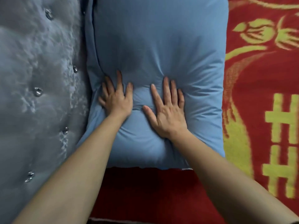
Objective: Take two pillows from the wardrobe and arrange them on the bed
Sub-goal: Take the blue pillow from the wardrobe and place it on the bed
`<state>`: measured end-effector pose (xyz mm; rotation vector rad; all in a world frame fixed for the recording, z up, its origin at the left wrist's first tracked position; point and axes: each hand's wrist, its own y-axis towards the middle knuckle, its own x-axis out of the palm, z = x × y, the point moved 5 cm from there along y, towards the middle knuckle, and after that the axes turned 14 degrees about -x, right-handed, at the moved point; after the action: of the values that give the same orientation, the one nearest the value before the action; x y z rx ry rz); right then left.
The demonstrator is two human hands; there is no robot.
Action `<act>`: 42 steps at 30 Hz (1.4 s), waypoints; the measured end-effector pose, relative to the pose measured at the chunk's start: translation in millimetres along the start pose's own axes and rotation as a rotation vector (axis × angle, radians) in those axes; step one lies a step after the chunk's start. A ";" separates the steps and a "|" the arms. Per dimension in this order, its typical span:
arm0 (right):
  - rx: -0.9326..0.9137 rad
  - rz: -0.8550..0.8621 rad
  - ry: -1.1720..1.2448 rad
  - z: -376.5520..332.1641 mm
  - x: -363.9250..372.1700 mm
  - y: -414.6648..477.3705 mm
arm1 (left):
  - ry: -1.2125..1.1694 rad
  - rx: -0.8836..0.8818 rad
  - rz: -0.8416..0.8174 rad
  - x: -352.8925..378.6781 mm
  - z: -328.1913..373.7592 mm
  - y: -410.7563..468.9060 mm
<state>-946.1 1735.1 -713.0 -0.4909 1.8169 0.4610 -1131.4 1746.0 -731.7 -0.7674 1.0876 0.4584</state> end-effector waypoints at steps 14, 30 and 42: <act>0.437 0.045 0.067 49.7 -60.2 -68.0 | -0.008 0.005 0.106 -40.3 -24.3 -58.7; 0.393 -0.040 0.061 56.2 -50.6 -48.1 | 0.170 0.343 0.058 -35.2 13.6 -34.4; 0.956 0.235 0.433 65.2 -36.9 -145.3 | -0.210 -0.420 0.052 -40.7 -116.2 -98.4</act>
<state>-805.2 1652.6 -705.8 0.3153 2.2590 -0.4125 -1153.1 1595.1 -691.5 -1.0340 0.8244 0.8087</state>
